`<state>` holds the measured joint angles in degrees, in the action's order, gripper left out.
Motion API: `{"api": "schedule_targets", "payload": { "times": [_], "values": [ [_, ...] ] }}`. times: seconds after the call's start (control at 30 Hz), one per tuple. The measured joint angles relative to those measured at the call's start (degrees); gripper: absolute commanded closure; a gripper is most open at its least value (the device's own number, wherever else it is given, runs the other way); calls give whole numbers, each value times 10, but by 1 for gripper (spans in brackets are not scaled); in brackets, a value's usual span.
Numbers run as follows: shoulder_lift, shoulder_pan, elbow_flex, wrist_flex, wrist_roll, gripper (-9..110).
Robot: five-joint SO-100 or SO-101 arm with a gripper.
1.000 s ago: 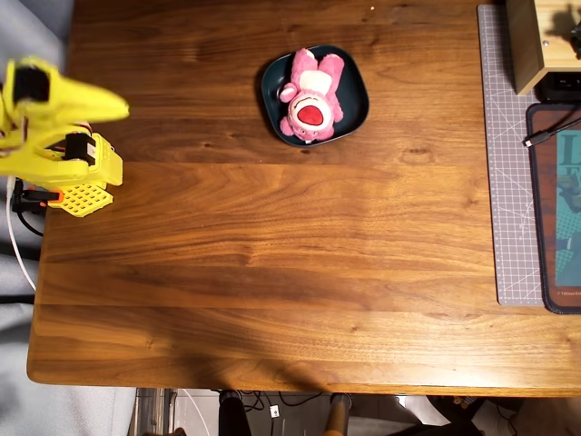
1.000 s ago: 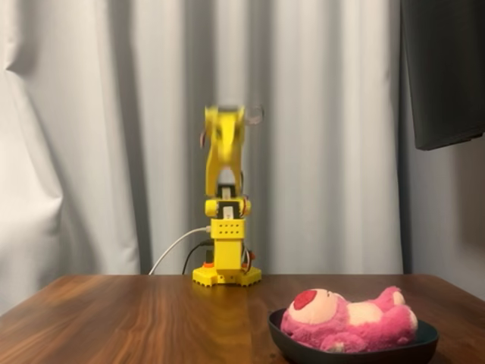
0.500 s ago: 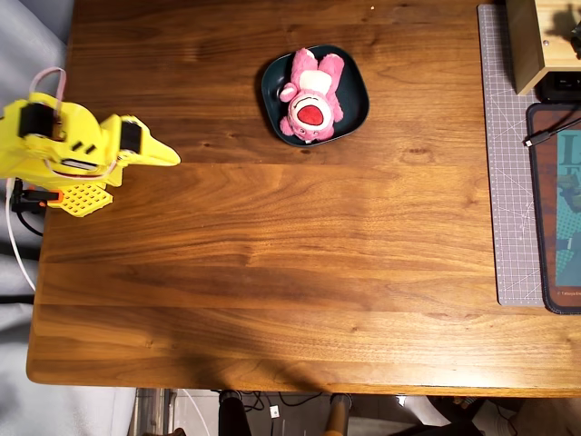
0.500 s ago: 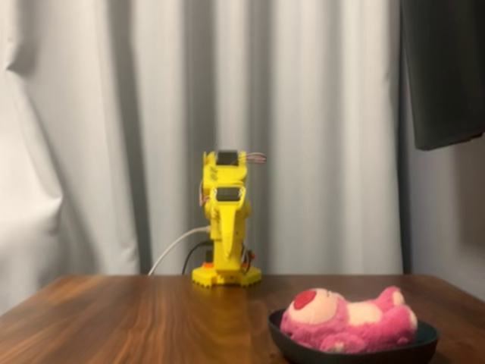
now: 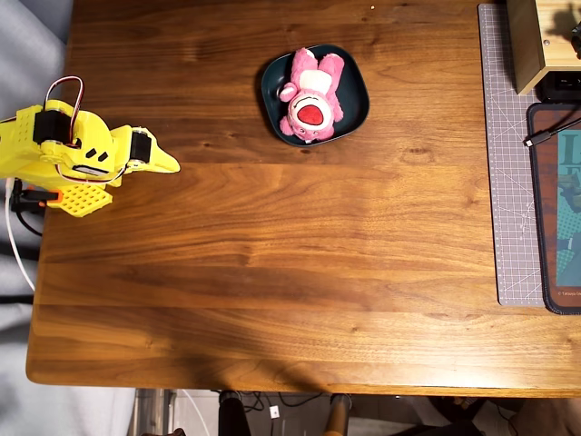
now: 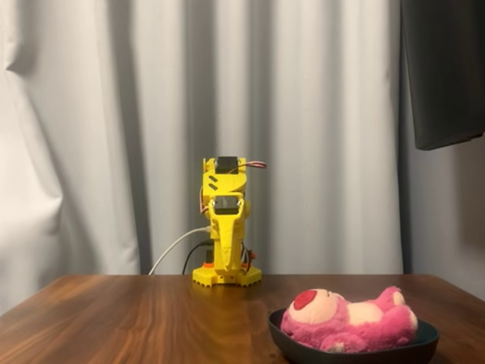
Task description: Grasp a strawberry bear and put it in the bin.
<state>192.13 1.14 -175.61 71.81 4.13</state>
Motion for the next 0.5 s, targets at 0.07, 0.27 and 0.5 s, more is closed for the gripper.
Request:
{"api": "schedule_targets", "payload": {
  "times": [0.07, 0.27, 0.5],
  "values": [
    [0, 4, 0, 0, 0, 102],
    [0, 5, 0, 0, 0, 102],
    [0, 5, 0, 0, 0, 102]
  ]
}}
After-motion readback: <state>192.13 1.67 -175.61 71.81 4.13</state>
